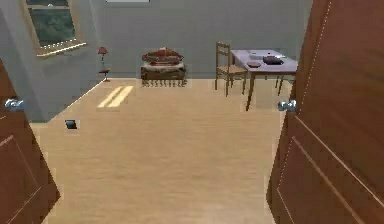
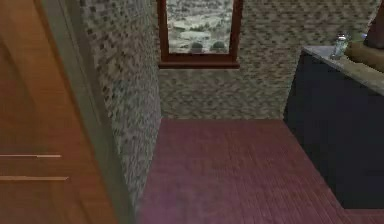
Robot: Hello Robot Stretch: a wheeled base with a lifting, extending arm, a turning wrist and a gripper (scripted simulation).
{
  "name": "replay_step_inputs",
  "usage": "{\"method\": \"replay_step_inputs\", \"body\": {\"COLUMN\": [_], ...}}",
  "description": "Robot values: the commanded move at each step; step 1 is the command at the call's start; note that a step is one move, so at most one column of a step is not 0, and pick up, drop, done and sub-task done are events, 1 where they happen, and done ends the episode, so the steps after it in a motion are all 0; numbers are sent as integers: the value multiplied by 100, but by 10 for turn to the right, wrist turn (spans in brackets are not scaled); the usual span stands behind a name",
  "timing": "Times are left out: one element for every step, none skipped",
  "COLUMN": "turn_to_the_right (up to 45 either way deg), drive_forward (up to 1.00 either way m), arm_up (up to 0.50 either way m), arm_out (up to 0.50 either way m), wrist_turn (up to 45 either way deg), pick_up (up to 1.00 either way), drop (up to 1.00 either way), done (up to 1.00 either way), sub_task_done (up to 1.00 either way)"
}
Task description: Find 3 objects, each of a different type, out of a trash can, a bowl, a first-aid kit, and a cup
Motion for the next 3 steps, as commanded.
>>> {"method": "replay_step_inputs", "body": {"turn_to_the_right": [0,0,360], "drive_forward": [100,50,0], "arm_up": [0,0,0], "arm_out": [0,0,0], "wrist_turn": [0,0,0], "pick_up": [0,0,0], "drop": [0,0,0], "done": [0,0,0], "sub_task_done": [0,0,0]}}
